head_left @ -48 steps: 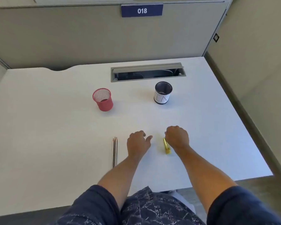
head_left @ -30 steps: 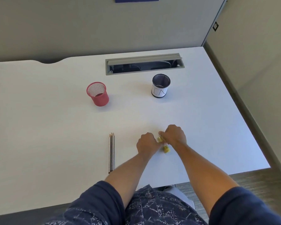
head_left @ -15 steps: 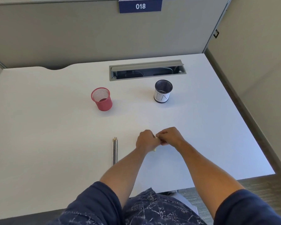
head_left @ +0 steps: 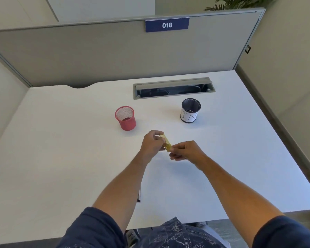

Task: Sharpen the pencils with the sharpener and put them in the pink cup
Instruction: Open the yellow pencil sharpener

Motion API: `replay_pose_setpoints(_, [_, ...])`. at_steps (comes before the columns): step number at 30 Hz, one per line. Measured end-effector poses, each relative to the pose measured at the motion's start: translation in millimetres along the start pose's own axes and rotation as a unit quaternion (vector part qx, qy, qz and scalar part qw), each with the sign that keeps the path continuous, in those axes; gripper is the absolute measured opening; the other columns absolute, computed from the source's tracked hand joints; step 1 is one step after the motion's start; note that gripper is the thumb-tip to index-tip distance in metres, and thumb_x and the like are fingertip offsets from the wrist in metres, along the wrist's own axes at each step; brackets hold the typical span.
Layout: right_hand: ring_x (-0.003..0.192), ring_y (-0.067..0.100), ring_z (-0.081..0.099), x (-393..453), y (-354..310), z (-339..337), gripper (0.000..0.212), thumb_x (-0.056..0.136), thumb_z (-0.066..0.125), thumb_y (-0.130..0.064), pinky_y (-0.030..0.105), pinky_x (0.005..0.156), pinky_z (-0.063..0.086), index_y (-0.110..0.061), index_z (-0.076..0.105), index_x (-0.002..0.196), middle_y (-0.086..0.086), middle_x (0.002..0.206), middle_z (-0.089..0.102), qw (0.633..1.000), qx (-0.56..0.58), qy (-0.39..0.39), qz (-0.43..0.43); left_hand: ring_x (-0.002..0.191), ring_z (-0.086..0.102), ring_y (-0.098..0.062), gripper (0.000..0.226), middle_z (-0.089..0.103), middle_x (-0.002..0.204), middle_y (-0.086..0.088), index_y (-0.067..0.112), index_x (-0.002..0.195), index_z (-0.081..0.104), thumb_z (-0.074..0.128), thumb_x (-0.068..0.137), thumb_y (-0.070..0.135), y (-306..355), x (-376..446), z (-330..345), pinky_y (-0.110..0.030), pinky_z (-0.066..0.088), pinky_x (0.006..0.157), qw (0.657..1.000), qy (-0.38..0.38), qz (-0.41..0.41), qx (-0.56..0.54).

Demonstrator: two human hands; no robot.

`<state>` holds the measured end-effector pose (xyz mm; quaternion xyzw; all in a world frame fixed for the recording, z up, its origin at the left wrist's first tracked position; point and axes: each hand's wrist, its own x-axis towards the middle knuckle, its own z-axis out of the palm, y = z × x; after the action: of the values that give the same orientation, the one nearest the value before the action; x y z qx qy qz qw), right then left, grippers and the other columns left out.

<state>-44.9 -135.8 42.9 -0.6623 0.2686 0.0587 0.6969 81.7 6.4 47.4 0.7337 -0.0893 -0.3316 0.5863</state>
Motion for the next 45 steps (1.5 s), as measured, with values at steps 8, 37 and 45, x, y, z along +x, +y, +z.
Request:
replay_pose_setpoints(8, [0.083,0.020,0.074,10,-1,15,0.023,0.078,0.086,-0.016,0.026,0.077,0.060,-0.012,0.079,0.100,0.014,0.087,0.078,0.999,-0.004,0.001,-0.052,0.082,0.073,-0.028,0.020,0.071,0.095,-0.016,0.006,0.106,0.058,0.070,0.090,0.000,-10,-12,-32,-0.036,0.060,0.077,0.992,0.003,-0.034,-0.125])
replay_pose_setpoints(37, [0.066,0.015,0.066,21,-7,26,0.021,0.075,0.089,-0.016,0.023,0.068,0.056,-0.007,0.076,0.088,0.006,0.071,0.070,0.997,-0.058,-0.001,-0.058,0.075,0.077,-0.023,0.013,0.075,0.086,-0.017,0.000,0.102,0.071,0.069,0.096,0.011,-28,-17,-59,-0.029,0.062,0.074,0.995,-0.026,-0.014,-0.098])
replay_pose_setpoints(45, [0.068,0.016,0.065,25,-9,29,0.025,0.079,0.087,-0.022,0.029,0.073,0.057,-0.005,0.073,0.090,0.003,0.071,0.069,0.996,-0.069,-0.019,-0.053,0.075,0.075,-0.024,0.017,0.075,0.086,-0.019,-0.002,0.103,0.070,0.069,0.096,0.013,-29,-18,-63,-0.031,0.062,0.077,0.995,-0.020,-0.025,-0.099])
